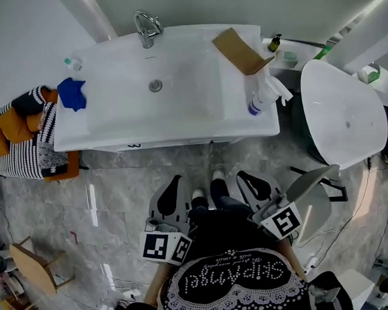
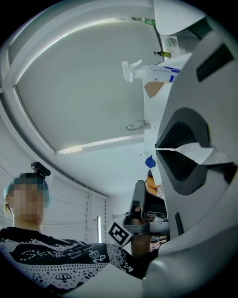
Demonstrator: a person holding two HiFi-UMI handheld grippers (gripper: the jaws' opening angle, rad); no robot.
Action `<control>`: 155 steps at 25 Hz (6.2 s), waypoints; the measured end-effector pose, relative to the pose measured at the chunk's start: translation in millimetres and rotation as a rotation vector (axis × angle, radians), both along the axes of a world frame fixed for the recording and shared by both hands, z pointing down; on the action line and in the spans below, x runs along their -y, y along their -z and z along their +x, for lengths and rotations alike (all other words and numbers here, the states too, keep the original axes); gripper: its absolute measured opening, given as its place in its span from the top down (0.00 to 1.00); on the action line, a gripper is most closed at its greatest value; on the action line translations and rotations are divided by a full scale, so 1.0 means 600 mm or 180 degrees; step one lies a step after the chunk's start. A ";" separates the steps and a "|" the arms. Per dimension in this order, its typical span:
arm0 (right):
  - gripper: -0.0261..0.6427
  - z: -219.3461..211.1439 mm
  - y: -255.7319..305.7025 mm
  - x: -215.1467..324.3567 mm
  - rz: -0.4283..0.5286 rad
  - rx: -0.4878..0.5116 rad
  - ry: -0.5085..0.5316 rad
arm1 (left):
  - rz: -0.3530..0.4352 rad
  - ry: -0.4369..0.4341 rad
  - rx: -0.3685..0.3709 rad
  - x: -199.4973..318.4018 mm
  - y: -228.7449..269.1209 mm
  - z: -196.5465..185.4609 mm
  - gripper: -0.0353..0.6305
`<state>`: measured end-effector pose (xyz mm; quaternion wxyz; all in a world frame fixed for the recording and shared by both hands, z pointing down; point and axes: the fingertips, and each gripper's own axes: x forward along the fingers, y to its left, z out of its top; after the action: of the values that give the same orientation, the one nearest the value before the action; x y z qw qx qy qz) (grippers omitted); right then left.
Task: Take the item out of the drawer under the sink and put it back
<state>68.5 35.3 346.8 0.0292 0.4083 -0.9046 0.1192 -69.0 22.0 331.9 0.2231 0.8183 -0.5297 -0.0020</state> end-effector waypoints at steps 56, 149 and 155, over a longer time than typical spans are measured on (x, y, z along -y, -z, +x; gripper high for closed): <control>0.93 -0.052 -0.008 -0.014 -0.0094 -0.0184 -0.0545 | 0.0337 -0.0505 0.0499 0.052 0.043 -0.145 0.94; 0.77 -0.009 -0.703 0.213 -0.1860 -0.0767 -0.1384 | -0.0891 -0.1269 0.0476 -0.030 -0.186 -0.009 0.94; 0.75 -0.011 -0.737 0.237 -0.1970 -0.0749 -0.1395 | -0.0922 -0.1222 0.0491 -0.023 -0.195 -0.013 0.94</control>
<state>61.9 -107.0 788.9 0.2282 0.5744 -0.7078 0.3420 -76.8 35.5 449.2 0.2932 0.8611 -0.3749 0.1788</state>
